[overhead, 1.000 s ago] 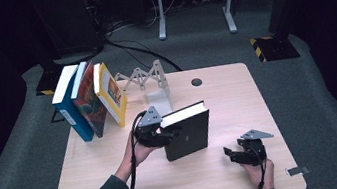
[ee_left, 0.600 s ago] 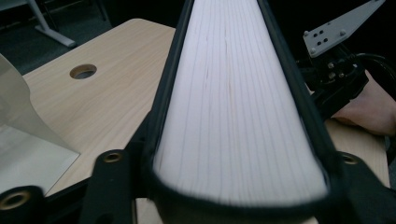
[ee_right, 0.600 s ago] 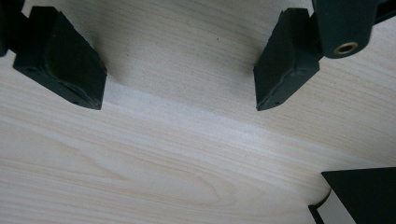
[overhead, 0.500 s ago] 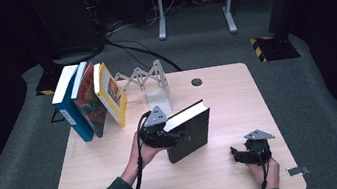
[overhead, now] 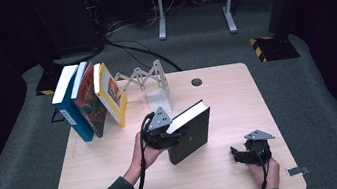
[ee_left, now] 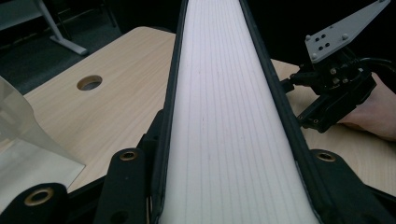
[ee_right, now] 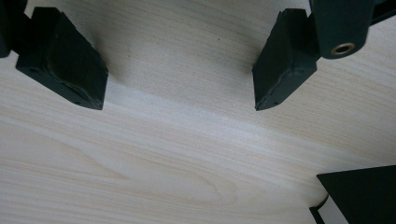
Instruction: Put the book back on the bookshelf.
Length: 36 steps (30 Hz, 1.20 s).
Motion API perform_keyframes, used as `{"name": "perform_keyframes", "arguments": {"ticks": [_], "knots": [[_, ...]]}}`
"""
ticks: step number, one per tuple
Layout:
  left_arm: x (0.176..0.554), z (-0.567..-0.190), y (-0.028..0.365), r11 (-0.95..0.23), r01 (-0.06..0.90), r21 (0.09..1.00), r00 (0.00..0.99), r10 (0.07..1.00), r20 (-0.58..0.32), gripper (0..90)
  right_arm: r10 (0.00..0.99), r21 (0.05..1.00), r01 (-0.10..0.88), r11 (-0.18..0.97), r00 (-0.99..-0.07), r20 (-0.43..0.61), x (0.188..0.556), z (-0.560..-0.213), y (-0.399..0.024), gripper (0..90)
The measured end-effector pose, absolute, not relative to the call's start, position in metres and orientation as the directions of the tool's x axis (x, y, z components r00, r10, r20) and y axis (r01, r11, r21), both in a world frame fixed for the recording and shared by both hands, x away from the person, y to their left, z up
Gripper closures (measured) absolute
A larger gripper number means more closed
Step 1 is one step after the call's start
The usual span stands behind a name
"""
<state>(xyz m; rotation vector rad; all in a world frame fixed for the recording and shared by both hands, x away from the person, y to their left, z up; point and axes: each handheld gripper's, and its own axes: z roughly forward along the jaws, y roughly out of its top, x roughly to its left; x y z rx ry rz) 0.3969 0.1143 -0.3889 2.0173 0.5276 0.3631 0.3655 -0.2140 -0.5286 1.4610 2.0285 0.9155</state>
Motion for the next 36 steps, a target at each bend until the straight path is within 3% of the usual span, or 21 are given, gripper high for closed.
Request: {"name": "perform_keyframes", "arguments": {"ticks": [15, 36], "knots": [[0.397, -0.361, 0.121, -0.436, 0.228, 0.871, 0.816, 0.573, 0.073, 53.7, 0.946, 0.749, 0.628, 0.211, -0.324, 0.006, 0.366, -0.529, -0.214, 18.3], [0.438, -0.331, 0.168, -0.339, 0.347, 0.874, 0.629, 0.776, 0.051, 53.7, 0.945, 0.750, 0.627, 0.212, -0.327, 0.006, 0.366, -0.529, -0.214, 18.7]]}}
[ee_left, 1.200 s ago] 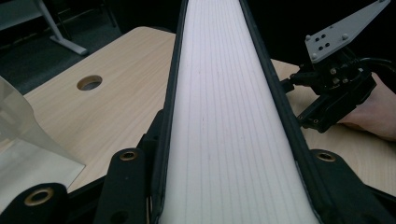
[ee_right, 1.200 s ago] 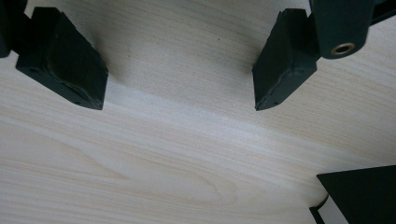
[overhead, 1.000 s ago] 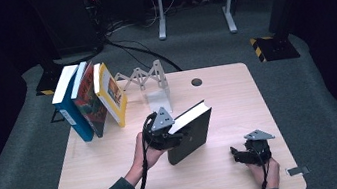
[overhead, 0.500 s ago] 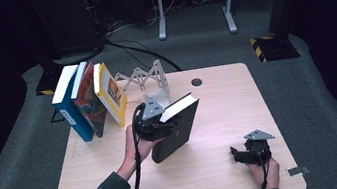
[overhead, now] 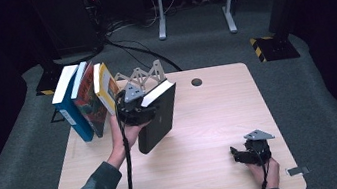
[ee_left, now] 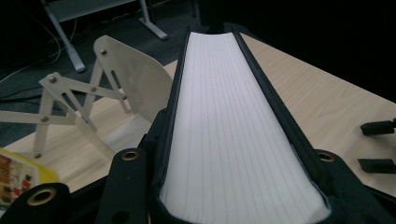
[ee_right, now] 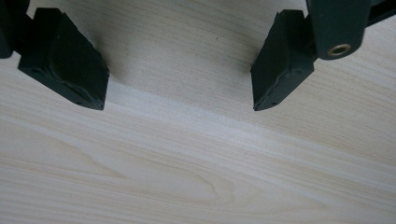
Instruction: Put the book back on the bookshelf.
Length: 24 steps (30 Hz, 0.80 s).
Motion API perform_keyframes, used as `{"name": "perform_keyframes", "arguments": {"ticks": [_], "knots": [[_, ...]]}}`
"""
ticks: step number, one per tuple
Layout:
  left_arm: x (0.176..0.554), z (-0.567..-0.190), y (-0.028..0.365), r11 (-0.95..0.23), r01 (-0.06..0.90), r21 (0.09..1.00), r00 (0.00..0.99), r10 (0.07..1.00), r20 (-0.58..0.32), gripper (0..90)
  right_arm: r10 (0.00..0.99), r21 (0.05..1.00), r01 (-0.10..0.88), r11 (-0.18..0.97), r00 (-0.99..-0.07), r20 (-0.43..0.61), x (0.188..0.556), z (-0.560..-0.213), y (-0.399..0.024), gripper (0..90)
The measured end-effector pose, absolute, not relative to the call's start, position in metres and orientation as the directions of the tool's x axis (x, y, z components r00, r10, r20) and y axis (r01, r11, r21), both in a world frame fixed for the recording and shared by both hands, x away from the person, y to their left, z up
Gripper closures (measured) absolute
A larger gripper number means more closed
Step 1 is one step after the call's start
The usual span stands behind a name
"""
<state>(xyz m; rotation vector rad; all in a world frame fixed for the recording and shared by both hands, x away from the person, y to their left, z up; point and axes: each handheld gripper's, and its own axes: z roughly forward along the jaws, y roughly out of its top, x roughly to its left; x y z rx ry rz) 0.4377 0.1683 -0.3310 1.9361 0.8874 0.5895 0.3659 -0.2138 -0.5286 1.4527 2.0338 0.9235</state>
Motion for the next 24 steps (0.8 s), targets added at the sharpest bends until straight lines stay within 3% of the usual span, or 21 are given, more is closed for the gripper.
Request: {"name": "perform_keyframes", "arguments": {"ticks": [24], "knots": [[0.509, -0.325, 0.181, -0.190, 0.428, 0.884, 0.442, 0.897, -0.021, 53.5, 0.947, 0.753, 0.626, 0.204, -0.322, 0.012, 0.366, -0.529, -0.213, 19.3]]}}
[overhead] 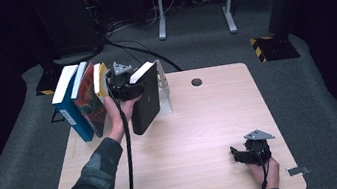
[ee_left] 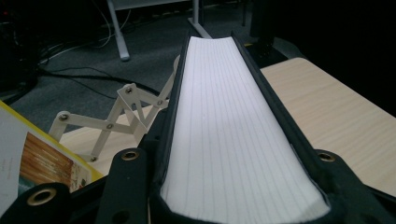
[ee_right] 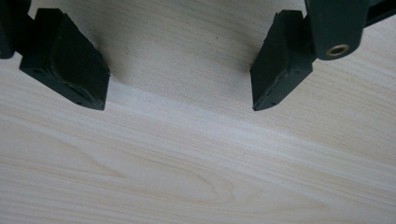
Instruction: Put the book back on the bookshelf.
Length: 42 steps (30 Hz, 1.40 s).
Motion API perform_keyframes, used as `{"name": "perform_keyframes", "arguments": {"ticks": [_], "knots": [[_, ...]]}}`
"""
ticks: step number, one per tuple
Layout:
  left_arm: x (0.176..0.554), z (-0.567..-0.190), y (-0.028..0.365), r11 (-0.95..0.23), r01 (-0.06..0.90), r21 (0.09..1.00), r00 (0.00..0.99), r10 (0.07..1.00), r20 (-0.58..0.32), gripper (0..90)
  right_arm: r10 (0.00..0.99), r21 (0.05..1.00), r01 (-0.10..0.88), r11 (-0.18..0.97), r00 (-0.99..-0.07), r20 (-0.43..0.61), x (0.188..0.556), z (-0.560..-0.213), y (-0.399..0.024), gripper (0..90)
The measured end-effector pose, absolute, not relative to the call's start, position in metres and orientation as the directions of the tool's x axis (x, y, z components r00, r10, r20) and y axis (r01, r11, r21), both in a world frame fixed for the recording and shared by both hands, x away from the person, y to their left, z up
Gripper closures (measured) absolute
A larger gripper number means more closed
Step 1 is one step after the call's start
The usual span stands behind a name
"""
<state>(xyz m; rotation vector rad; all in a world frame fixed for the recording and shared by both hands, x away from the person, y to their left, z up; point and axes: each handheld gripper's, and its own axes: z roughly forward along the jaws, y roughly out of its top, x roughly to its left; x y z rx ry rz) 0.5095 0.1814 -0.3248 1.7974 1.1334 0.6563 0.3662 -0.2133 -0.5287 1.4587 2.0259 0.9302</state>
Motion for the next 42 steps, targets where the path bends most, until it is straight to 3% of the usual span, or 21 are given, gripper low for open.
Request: {"name": "perform_keyframes", "arguments": {"ticks": [25, 42], "knots": [[0.573, -0.356, 0.155, -0.062, 0.384, 0.921, 0.289, 0.956, -0.056, 53.5, 0.944, 0.753, 0.624, 0.207, -0.330, 0.014, 0.366, -0.529, -0.214, 20.1], [0.551, -0.381, 0.154, -0.071, 0.407, 0.911, 0.301, 0.952, -0.060, 52.9, 0.943, 0.753, 0.623, 0.213, -0.332, 0.008, 0.365, -0.528, -0.214, 20.6]]}}
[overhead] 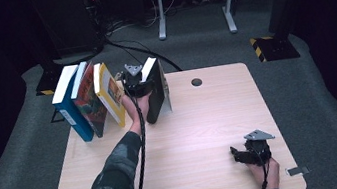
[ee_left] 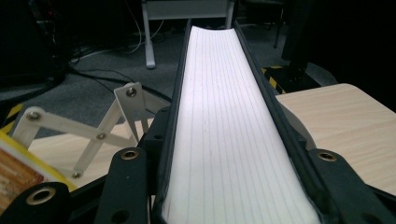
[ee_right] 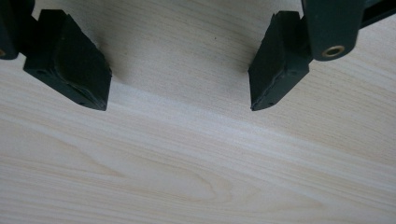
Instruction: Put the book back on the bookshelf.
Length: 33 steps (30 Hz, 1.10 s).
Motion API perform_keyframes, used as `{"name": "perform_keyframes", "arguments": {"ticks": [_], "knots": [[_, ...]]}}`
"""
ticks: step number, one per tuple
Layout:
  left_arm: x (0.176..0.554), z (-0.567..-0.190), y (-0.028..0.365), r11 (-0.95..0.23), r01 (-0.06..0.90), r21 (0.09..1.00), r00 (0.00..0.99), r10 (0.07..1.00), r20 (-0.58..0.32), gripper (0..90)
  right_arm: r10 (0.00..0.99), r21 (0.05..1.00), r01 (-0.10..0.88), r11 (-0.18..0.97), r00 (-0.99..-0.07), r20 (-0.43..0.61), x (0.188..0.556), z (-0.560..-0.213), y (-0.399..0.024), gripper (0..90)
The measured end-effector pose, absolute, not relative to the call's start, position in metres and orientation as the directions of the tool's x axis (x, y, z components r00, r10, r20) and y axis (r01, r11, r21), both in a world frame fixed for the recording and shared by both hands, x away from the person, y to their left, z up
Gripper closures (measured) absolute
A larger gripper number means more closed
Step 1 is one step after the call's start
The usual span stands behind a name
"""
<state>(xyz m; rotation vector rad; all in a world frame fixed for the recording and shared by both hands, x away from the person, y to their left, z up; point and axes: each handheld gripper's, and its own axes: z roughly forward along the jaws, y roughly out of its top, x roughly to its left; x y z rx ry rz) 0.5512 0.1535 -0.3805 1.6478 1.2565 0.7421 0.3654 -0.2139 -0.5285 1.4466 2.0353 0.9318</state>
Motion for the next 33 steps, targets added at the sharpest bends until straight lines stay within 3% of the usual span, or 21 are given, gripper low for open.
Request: {"name": "perform_keyframes", "arguments": {"ticks": [9, 14, 21, 24, 27, 29, 33], "knots": [[0.548, -0.381, 0.162, -0.101, 0.458, 0.883, 0.322, 0.945, -0.059, 52.4, 0.943, 0.753, 0.622, 0.212, -0.332, 0.008, 0.366, -0.529, -0.214, 20.9], [0.552, -0.376, 0.162, -0.179, 0.483, 0.857, 0.369, 0.929, -0.014, 50.4, 0.944, 0.753, 0.624, 0.209, -0.330, 0.011, 0.365, -0.528, -0.214, 20.9], [0.575, -0.361, 0.161, -0.273, 0.547, 0.792, 0.429, 0.903, 0.015, 33.3, 0.944, 0.753, 0.624, 0.209, -0.331, 0.013, 0.365, -0.529, -0.214, 21.0], [0.583, -0.360, 0.158, -0.294, 0.567, 0.769, 0.448, 0.894, 0.011, 30.3, 0.944, 0.753, 0.624, 0.207, -0.330, 0.014, 0.365, -0.528, -0.214, 21.0], [0.584, -0.359, 0.156, -0.320, 0.561, 0.764, 0.460, 0.887, 0.033, 38.1, 0.943, 0.754, 0.624, 0.207, -0.332, 0.015, 0.366, -0.528, -0.214, 21.0], [0.584, -0.358, 0.156, -0.321, 0.564, 0.761, 0.444, 0.895, 0.049, 50.4, 0.943, 0.754, 0.624, 0.208, -0.332, 0.015, 0.365, -0.528, -0.214, 21.0], [0.582, -0.357, 0.156, -0.277, 0.581, 0.765, 0.418, 0.909, 0.012, 53.9, 0.944, 0.756, 0.622, 0.205, -0.331, 0.016, 0.365, -0.529, -0.214, 21.2]]}}
